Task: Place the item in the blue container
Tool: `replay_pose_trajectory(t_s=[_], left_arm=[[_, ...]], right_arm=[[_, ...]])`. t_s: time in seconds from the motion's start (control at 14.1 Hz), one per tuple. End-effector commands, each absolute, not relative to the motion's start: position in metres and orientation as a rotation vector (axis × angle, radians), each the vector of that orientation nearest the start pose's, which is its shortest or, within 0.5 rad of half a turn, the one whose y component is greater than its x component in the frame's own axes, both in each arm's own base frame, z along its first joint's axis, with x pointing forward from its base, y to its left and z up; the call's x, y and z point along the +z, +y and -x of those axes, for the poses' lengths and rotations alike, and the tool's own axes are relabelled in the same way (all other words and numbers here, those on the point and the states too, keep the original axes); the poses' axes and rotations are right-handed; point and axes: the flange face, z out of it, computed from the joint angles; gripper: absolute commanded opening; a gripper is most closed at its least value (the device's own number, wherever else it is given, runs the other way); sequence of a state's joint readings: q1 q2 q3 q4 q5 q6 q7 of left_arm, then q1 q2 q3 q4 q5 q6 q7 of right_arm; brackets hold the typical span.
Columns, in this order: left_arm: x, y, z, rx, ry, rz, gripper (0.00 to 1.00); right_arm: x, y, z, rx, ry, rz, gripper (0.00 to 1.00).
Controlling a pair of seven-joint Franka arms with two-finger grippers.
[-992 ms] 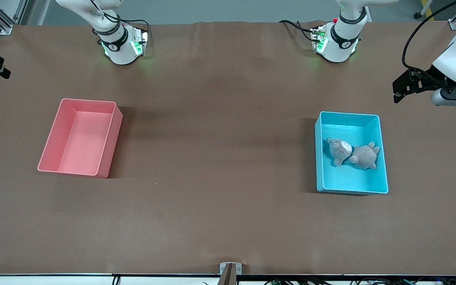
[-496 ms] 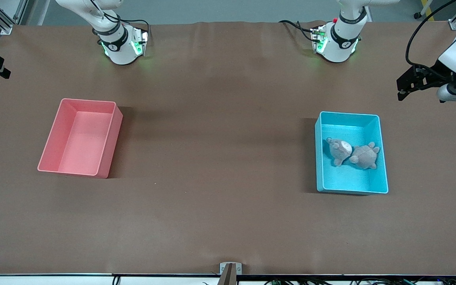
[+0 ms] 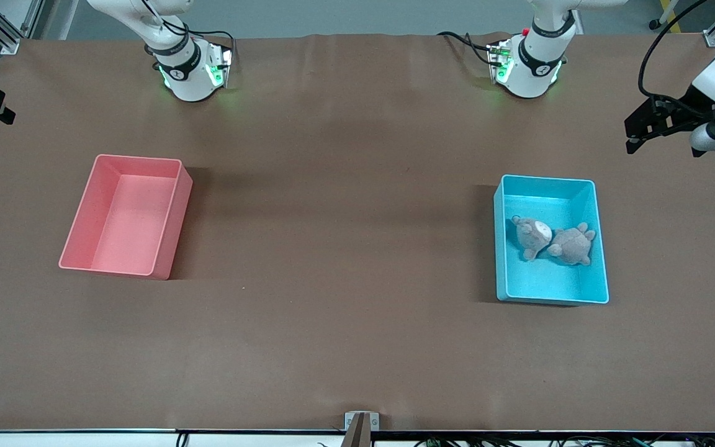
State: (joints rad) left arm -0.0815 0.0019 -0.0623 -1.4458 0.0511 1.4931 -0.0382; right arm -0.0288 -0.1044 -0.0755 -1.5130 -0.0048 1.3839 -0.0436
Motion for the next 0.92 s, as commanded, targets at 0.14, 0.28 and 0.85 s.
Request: replay_pose_trajectory(t_s=[0.14,0.28,0.85], left_arm=[[0.664,-0.034,-0.540,-0.044,0.060,3.176,1.00],[0.661,-0.028,-0.540,-0.018,0.028,3.172,1.00],[0.657,-0.027,-0.542,-0.030,0.032,3.091,1.00]], right_arm=[[0.695,-0.058,-0.495,0.012,0.009,3.152,1.00],[0.693,-0.058,-0.494,0.025,0.019,3.144,1.00],[0.689,-0.058,-0.492,0.060,0.029,3.108,1.00]])
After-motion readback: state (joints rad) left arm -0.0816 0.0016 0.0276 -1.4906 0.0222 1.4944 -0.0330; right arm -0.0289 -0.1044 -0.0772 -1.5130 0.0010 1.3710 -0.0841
